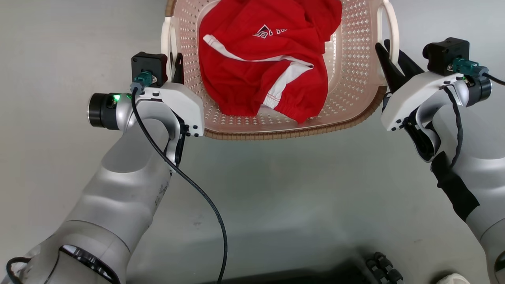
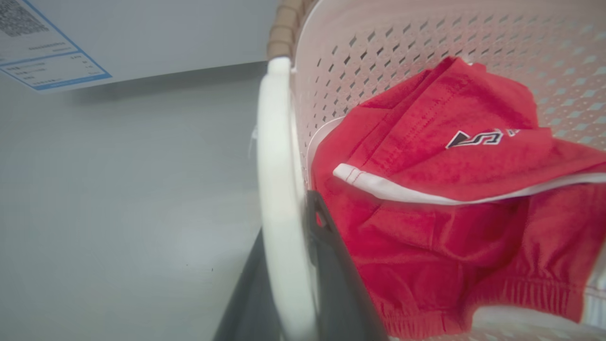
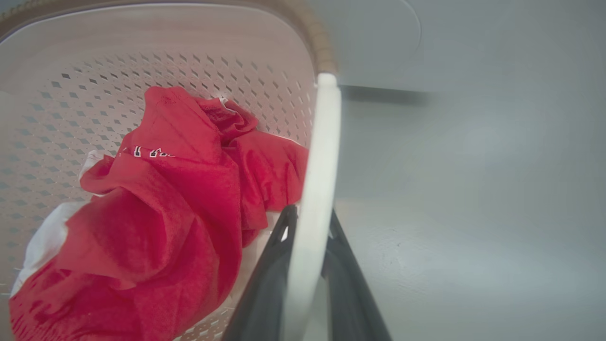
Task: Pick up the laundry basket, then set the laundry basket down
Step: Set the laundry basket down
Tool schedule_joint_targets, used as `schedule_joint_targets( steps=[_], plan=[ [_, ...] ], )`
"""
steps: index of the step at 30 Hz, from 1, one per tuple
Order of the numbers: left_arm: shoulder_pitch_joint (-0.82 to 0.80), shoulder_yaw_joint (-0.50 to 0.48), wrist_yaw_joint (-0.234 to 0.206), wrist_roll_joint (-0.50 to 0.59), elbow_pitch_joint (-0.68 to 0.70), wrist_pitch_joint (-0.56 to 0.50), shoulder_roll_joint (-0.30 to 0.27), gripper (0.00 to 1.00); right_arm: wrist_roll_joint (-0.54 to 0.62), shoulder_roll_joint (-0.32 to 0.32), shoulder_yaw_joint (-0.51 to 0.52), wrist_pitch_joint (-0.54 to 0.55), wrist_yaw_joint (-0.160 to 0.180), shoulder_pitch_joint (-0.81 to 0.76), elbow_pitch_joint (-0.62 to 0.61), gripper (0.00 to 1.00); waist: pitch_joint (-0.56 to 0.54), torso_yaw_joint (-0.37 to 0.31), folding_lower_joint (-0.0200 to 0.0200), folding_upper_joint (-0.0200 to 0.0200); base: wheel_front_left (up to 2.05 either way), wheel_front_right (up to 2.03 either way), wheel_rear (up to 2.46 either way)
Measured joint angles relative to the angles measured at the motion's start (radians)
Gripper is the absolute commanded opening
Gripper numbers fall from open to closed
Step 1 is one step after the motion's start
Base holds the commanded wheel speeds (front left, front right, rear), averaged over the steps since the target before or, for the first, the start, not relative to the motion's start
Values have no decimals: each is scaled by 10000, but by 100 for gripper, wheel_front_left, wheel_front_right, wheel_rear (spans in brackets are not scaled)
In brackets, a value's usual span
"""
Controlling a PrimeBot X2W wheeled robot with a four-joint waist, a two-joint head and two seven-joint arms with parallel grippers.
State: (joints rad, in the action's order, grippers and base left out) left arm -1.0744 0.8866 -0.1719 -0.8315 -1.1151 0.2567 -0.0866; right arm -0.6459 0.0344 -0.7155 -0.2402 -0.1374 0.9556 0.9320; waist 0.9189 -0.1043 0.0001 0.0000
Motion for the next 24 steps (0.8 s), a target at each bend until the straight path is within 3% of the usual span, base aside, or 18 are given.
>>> schedule_joint_targets(
  steps=[14,16,17,24],
  plan=[
    [-104,-1225,-180,1315,713,224,190,0,623,182,773,-174,27,9,-125,0,796,278,0,1,0,0,0],
    [-157,-1390,-171,1340,535,209,286,80,734,167,807,-211,27,40,-63,60,799,286,0,0,0,0,0],
    [-164,-1515,-167,1333,385,151,332,100,807,161,809,-209,27,61,-19,100,796,291,0,0,0,0,0],
    [-37,-1894,-92,1294,-245,71,278,100,1020,104,930,-182,27,44,98,100,618,254,0,0,0,0,0]
  ],
)
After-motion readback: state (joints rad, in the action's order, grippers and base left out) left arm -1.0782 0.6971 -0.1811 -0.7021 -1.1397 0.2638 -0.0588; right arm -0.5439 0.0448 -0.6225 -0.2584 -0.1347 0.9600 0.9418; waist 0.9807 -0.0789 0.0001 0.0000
